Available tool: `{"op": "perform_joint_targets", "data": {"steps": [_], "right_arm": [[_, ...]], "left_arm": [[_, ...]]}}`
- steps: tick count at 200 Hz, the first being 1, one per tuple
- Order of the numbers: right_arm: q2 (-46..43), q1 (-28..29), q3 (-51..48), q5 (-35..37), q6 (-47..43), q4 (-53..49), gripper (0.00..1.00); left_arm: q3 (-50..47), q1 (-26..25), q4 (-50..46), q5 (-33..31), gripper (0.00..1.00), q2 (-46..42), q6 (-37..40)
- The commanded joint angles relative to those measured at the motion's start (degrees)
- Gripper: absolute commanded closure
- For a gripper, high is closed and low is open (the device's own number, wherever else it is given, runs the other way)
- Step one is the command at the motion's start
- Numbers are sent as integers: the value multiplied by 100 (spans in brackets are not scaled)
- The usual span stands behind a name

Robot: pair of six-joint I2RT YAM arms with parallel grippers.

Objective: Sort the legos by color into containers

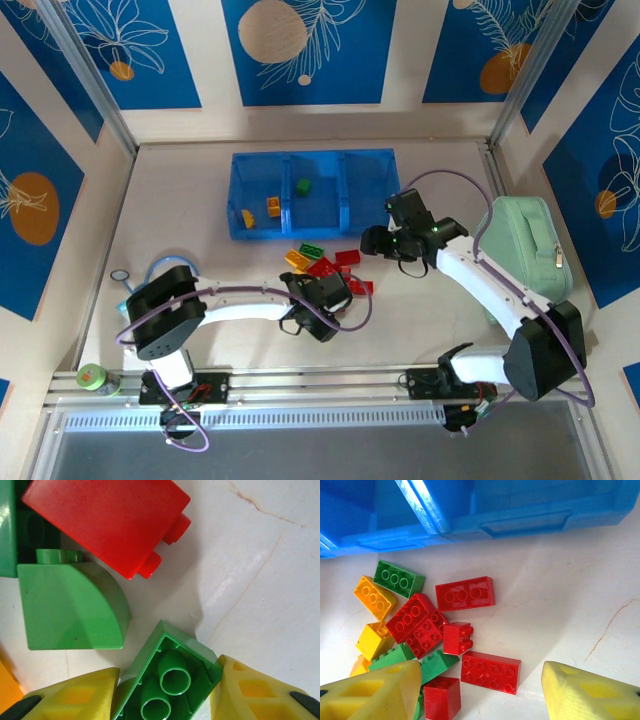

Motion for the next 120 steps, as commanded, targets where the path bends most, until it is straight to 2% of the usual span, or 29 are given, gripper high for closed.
{"op": "perform_joint_targets", "data": {"steps": [1,26,55,87,120], "right_arm": [[-174,-27,-119,-74,67,-117,35],[-314,-24,-149,-59,68,-143,35],[-489,-36,-177,-22,73,-161,34],[-618,-44,-225,-66,93,-157,35],[-728,-44,-340,-92,138,-143,35]], "left_arm": [[124,-36,-328,-203,63,-210,115],[144,56,-336,-210,64,-525,92],[207,456,-196,46,64,-1022,85],[601,1207,-208,216,64,-1368,263],[1145,2068,-183,243,66,-1187,214]]}}
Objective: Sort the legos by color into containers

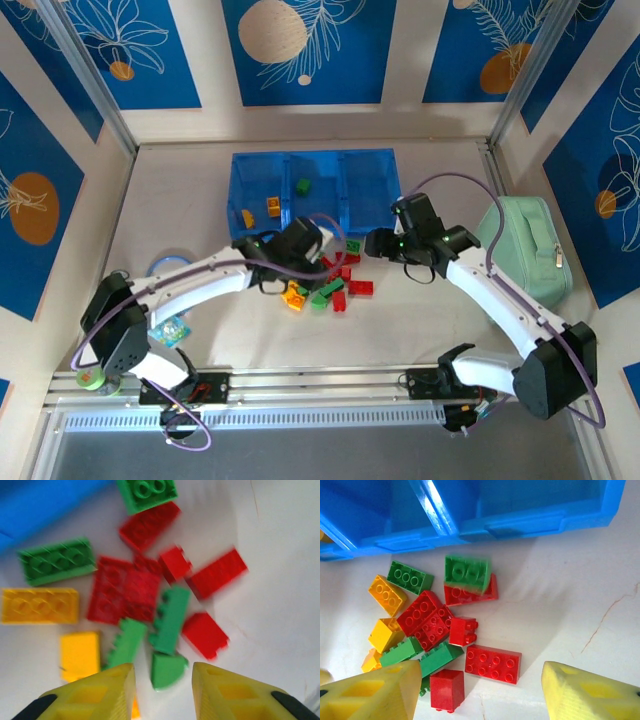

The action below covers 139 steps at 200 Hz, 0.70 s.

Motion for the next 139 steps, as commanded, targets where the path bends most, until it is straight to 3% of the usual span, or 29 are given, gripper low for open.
{"op": "perform_joint_targets", "data": {"steps": [1,18,48,93,139], "right_arm": [[-150,-29,-121,-88,101,-97,35],[-253,-36,-204,-13,94,-120,34],[-314,-193,-402,-83,74,-69,35],[52,-310,-421,-305,-62,-27,35],[252,-301,-441,-412,-45,138,34]], "left_arm": [[411,473,-60,86,66,76,102],[606,633,-69,97,64,246,101],[856,640,13,270,49,568,117],[604,589,152,499,46,589,79],[371,-364,-582,76,40,669,514]]}}
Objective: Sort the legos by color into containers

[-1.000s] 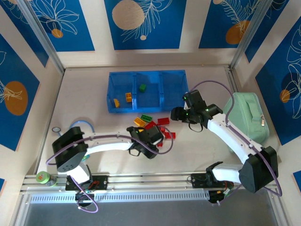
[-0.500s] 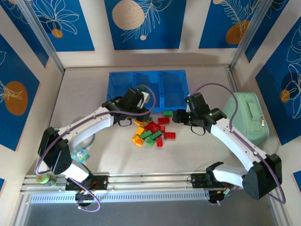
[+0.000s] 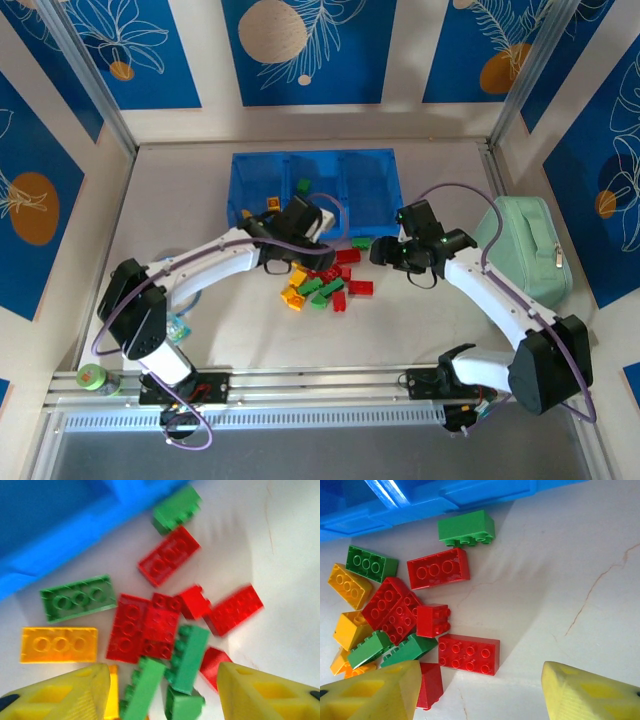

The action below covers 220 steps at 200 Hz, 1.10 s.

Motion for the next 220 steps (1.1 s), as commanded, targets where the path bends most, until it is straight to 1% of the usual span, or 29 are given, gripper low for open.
{"op": "perform_joint_targets", "data": {"steps": [1,12,29,71,114,151,220], "right_arm": [[50,-2,-32,-212,-41,91,34],[85,-11,-4,-217,-32,100,35],[101,11,17,-212,-27,100,35],[122,24,-12,-262,3,135,35],[104,86,-1,-221,21,100,34],[91,95,4,-195,21,83,34],[139,95,-3,-194,21,153,34]], "left_arm": [[-155,-519,-567,-173,40,20,221],[-265,-653,-675,-259,40,87,42],[-572,-827,-564,-264,40,40,-96],[-901,-985,-362,-246,39,129,-236],[-834,-994,-269,-385,39,447,-251],[-743,-994,-183,-361,39,715,-236],[-521,-994,-189,-519,39,1024,-197]]}}
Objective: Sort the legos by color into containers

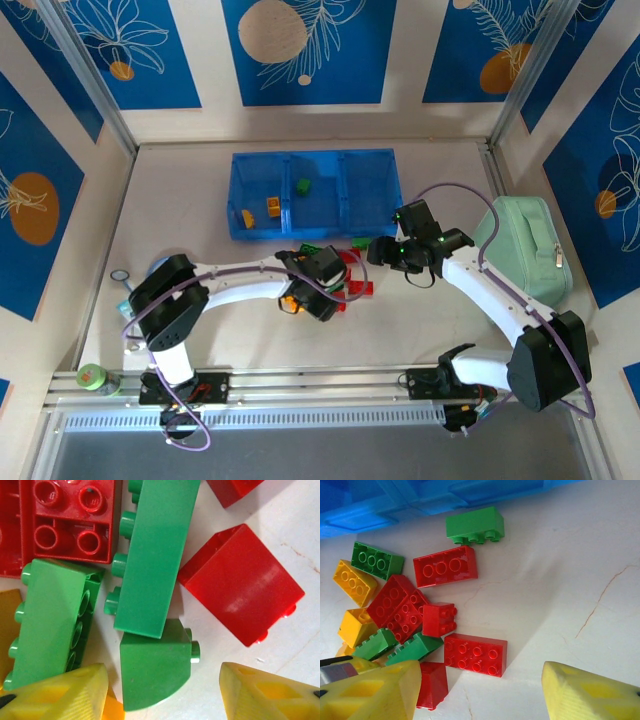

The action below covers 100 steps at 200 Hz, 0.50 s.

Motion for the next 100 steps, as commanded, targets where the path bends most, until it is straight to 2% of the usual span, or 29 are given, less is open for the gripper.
{"op": "perform_joint_targets", "data": {"steps": [1,25,62,100], "right_arm": [[50,51,-4,-94,17,63,34],[75,55,-4,-86,8,63,34],[37,25,-69,-32,-1,81,34],[34,-2,-168,-52,25,185,35]], "left_arm": [[207,-41,-45,-117,39,170,-13],[315,-41,-120,-171,41,299,9],[398,-41,-357,-307,58,287,52],[454,-41,-578,-428,65,-23,103]]}}
